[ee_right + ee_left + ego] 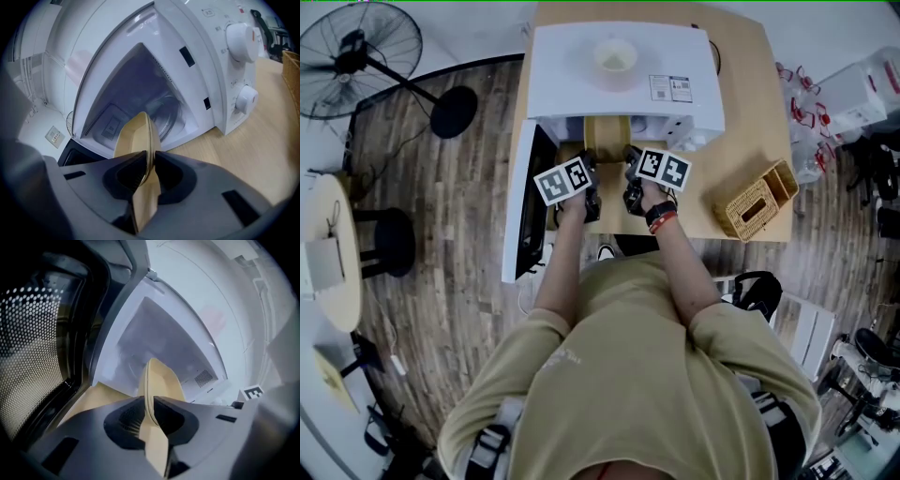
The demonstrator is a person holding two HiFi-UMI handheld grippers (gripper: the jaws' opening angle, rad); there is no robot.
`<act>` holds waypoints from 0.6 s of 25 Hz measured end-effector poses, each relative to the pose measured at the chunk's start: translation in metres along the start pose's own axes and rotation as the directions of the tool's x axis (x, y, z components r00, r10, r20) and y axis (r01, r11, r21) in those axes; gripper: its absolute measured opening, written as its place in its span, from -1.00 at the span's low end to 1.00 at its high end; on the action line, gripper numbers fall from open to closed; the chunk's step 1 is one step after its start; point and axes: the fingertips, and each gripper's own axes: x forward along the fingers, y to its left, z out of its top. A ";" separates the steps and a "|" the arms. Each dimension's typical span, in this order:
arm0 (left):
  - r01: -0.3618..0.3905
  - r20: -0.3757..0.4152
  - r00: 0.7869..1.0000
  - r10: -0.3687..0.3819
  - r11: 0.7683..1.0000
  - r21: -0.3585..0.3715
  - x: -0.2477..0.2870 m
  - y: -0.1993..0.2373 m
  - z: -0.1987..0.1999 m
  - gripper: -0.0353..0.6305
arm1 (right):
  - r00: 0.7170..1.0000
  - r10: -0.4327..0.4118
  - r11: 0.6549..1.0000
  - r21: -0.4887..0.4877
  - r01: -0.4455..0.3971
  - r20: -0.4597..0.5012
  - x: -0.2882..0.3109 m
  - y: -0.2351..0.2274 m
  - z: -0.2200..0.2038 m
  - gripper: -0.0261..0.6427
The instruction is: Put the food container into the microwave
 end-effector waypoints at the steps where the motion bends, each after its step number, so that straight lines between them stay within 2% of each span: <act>1: -0.004 0.000 1.000 0.004 1.000 -0.002 0.001 0.001 0.001 -0.72 | 1.000 0.001 1.000 -0.003 -0.001 -0.001 0.001 0.001 0.001 -0.70; 15: 0.011 0.045 0.999 -0.011 1.000 -0.020 0.022 0.000 0.035 -0.72 | 0.999 0.011 0.999 -0.038 -0.010 0.035 0.022 0.011 0.035 -0.70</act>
